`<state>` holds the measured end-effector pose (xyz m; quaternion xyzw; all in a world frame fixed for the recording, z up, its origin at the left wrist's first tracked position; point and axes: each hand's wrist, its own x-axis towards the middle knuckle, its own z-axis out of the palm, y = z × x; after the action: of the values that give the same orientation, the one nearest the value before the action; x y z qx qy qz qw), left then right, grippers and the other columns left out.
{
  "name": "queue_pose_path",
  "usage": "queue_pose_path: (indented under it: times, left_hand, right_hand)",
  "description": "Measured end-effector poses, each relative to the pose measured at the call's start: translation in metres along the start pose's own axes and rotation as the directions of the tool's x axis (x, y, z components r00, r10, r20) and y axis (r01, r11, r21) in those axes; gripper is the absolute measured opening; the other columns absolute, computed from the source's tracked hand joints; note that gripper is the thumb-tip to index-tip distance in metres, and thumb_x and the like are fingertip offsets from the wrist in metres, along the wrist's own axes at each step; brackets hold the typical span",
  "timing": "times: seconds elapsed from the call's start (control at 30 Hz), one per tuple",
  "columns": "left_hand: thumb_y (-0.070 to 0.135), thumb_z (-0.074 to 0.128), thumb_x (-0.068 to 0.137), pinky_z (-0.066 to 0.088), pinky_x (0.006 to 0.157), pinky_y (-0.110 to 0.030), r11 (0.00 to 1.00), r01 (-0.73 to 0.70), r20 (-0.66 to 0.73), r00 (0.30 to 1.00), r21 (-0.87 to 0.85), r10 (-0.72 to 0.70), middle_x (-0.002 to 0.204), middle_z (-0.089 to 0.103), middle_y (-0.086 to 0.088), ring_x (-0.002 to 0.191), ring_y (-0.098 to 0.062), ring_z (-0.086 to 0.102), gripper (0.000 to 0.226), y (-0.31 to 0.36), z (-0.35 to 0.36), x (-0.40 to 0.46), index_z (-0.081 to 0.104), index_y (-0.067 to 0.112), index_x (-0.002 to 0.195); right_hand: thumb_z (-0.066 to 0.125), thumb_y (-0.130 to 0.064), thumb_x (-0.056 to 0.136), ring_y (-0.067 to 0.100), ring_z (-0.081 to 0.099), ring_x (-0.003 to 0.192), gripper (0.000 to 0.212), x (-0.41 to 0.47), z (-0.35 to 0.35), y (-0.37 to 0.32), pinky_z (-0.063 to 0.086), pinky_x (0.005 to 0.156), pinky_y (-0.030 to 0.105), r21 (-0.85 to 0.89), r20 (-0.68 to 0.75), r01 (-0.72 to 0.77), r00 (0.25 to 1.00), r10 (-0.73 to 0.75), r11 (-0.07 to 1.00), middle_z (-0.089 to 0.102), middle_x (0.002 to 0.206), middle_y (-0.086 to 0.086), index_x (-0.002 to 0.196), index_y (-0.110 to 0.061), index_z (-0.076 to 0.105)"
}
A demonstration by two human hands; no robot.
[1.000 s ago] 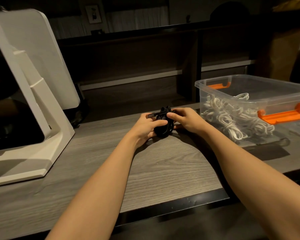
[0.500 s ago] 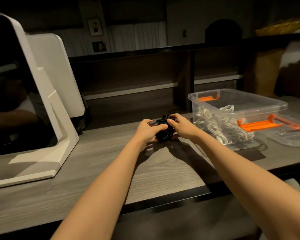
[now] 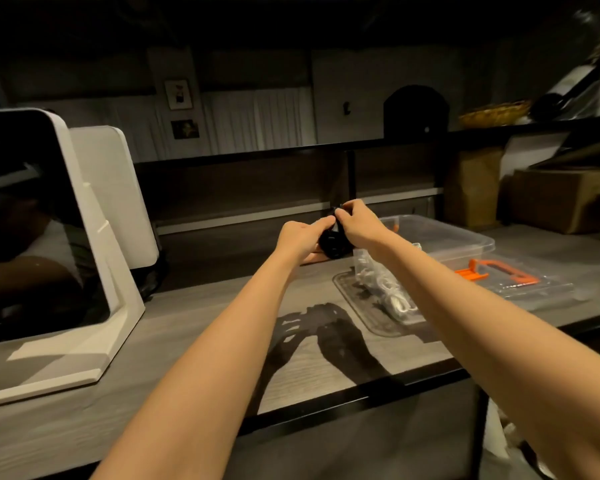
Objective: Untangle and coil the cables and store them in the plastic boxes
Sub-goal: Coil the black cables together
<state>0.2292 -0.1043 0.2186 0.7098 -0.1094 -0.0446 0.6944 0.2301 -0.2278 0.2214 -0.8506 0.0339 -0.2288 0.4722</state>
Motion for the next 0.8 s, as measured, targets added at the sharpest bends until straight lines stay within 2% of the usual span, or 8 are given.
queue_pose_path:
  times: [0.1,0.23,0.3,0.37,0.43,0.53,0.63,0.8]
  left_hand:
    - [0.024,0.060,0.096,0.058,0.066,-0.030,0.999,0.011,0.067,0.998,0.030,-0.013,0.107,0.067,-0.013,0.091,-0.024,0.067,0.033,0.007,0.022,0.002,0.061,0.000,0.117]
    - [0.013,0.051,0.099,0.052,0.072,-0.029,0.982,-0.042,0.109,0.994,0.186,0.021,0.092,0.064,-0.009,0.075,-0.015,0.058,0.033,0.005,0.052,0.014,0.058,-0.001,0.128]
    - [0.001,0.046,0.096,0.044,0.066,-0.027,0.951,-0.095,0.106,0.992,0.293,0.066,0.093,0.065,-0.013,0.068,-0.014,0.050,0.034,0.004,0.063,0.022,0.060,-0.002,0.127]
    - [0.002,0.046,0.096,0.041,0.070,-0.028,0.907,-0.149,0.125,0.986,0.395,0.107,0.107,0.066,-0.018,0.085,-0.023,0.058,0.034,0.003,0.071,0.031,0.063,0.001,0.126]
    - [0.007,0.047,0.098,0.042,0.079,-0.029,0.871,-0.167,0.137,0.984,0.462,0.116,0.123,0.063,-0.016,0.110,-0.031,0.057,0.033,-0.002,0.077,0.041,0.065,0.006,0.126]
    - [0.009,0.048,0.096,0.045,0.101,-0.039,0.842,-0.158,0.111,0.987,0.516,0.117,0.128,0.062,-0.011,0.121,-0.029,0.052,0.033,-0.012,0.083,0.057,0.068,0.013,0.122]
    - [0.004,0.048,0.095,0.042,0.106,-0.040,0.875,-0.131,0.066,0.991,0.465,0.113,0.132,0.059,-0.011,0.126,-0.029,0.049,0.034,-0.018,0.087,0.069,0.067,0.011,0.124]
    - [0.004,0.050,0.097,0.042,0.095,-0.032,0.896,-0.133,0.056,0.991,0.423,0.121,0.128,0.059,-0.010,0.123,-0.025,0.050,0.026,-0.025,0.089,0.078,0.071,0.010,0.110]
  right_hand:
    - [0.039,-0.024,0.102,0.030,0.050,0.118,0.037,0.007,-0.022,0.007,0.038,0.091,0.032,0.017,-0.082,-0.038,0.996,0.039,0.999,0.052,0.129,0.017,0.133,-0.002,0.042]
    - [0.040,-0.017,0.100,0.024,0.052,0.083,0.024,0.015,-0.051,0.026,0.037,0.071,0.030,0.087,-0.085,-0.085,0.992,0.092,0.993,0.054,0.088,0.016,0.098,0.000,0.058]
    - [0.043,-0.016,0.099,0.022,0.052,0.068,0.028,0.017,-0.061,0.035,0.040,0.059,0.032,0.193,-0.050,-0.143,0.987,0.156,0.971,0.053,0.078,0.013,0.105,0.007,0.058]
    - [0.047,-0.015,0.098,0.021,0.054,0.064,0.023,0.020,-0.067,0.044,0.042,0.054,0.030,0.276,-0.032,-0.181,0.980,0.197,0.944,0.057,0.080,0.014,0.113,0.002,0.054]
    - [0.054,-0.014,0.096,0.027,0.060,0.078,0.033,0.027,-0.070,0.053,0.048,0.061,0.033,0.299,-0.037,-0.198,0.975,0.218,0.933,0.061,0.097,0.020,0.124,0.000,0.046]
    - [0.059,-0.016,0.094,0.032,0.060,0.103,0.052,0.039,-0.070,0.062,0.051,0.083,0.039,0.217,-0.072,-0.182,0.977,0.202,0.959,0.056,0.122,0.022,0.139,-0.001,0.037]
    - [0.057,-0.013,0.094,0.032,0.052,0.119,0.057,0.050,-0.066,0.069,0.048,0.091,0.037,0.068,-0.077,-0.138,0.987,0.143,0.988,0.047,0.137,0.018,0.144,-0.005,0.032]
    - [0.048,-0.010,0.098,0.029,0.050,0.124,0.038,0.053,-0.064,0.069,0.040,0.106,0.037,-0.331,0.303,-0.120,0.926,0.226,0.936,0.055,0.132,0.016,0.136,-0.008,0.051]
